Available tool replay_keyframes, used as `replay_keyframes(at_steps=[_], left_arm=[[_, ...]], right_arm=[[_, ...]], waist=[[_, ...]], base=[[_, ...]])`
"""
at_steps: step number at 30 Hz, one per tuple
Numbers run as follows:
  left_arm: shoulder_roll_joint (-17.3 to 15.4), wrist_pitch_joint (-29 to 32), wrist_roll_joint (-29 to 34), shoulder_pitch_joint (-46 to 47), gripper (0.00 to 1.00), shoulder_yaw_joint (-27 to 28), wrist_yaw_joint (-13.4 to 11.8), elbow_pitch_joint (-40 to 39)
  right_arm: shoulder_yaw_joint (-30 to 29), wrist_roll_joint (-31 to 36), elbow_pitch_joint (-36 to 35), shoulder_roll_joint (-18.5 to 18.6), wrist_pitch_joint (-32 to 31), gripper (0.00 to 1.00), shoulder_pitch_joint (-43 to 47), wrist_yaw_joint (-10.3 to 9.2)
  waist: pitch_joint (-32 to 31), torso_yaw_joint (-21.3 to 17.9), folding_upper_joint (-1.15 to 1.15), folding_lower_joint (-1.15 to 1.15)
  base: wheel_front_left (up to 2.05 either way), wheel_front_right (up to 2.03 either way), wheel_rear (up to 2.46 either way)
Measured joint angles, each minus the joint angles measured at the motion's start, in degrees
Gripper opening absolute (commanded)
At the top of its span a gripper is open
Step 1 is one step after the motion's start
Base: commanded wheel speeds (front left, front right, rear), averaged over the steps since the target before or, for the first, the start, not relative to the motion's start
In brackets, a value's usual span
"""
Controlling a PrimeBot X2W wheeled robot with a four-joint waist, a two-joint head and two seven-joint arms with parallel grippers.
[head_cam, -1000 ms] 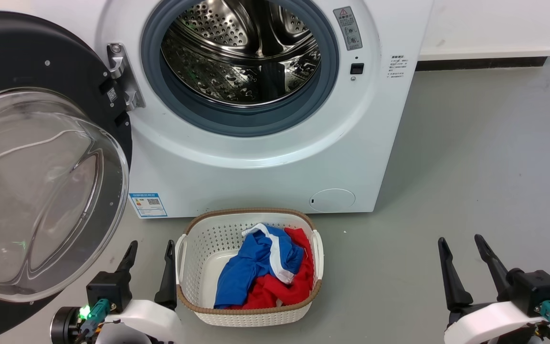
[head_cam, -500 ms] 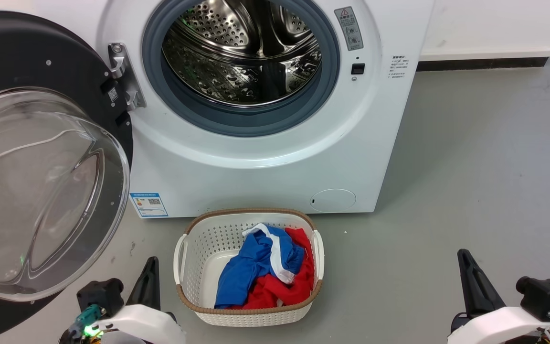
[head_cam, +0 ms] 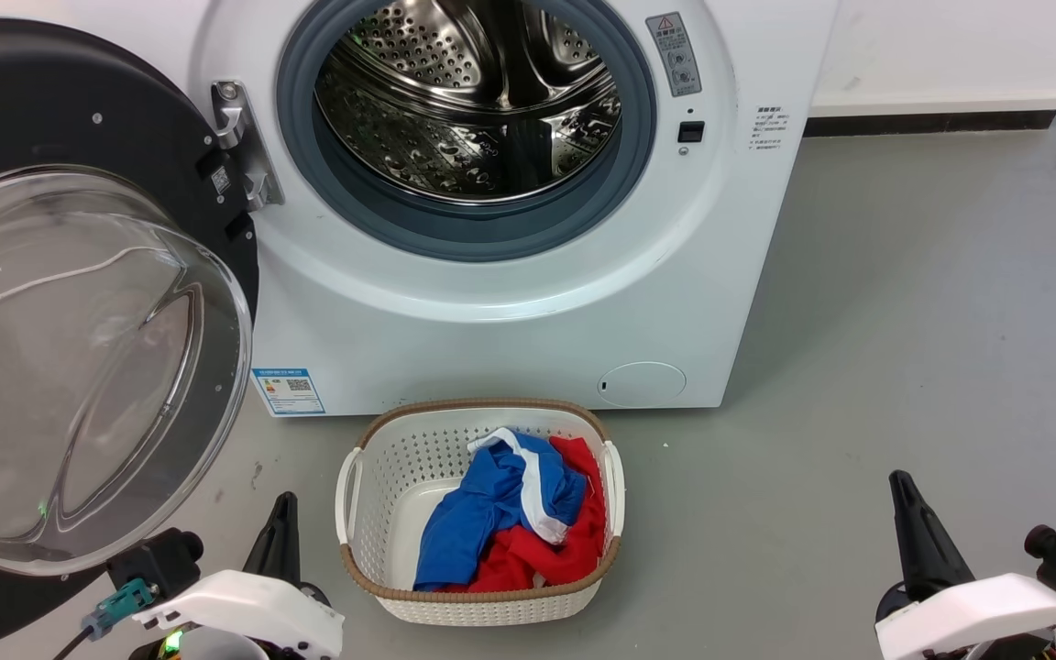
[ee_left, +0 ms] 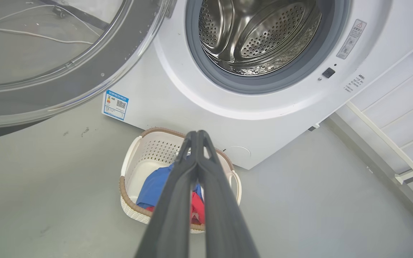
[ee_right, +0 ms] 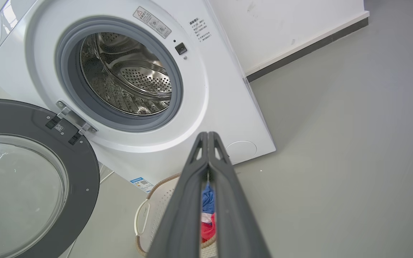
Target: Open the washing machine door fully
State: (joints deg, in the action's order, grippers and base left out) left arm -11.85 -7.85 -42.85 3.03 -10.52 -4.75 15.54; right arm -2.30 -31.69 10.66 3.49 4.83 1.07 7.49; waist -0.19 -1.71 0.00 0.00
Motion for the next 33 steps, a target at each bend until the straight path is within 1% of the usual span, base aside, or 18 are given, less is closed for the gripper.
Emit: replay_keyframes(at_steps=[14, 33], left_arm=[[1.75, 2.83, -9.85, 0.74, 0.0, 3.44, 2.26, -0.32], [3.76, 6.17, -21.07, 1.1, 0.0, 7.32, 5.24, -0.59]], right_arm=[[-0.81, -12.21, 0.6, -0.09, -2.23, 0.0, -1.31, 0.0], [-1.8, -25.92, 1.36, -0.2, -4.88, 0.0, -3.01, 0.0]], waist=[[0.05, 0.23, 0.0, 0.0], [0.12, 0.55, 0.0, 0.0]], base=[[0.0, 0.0, 0.0], [0.0, 0.0, 0.0]])
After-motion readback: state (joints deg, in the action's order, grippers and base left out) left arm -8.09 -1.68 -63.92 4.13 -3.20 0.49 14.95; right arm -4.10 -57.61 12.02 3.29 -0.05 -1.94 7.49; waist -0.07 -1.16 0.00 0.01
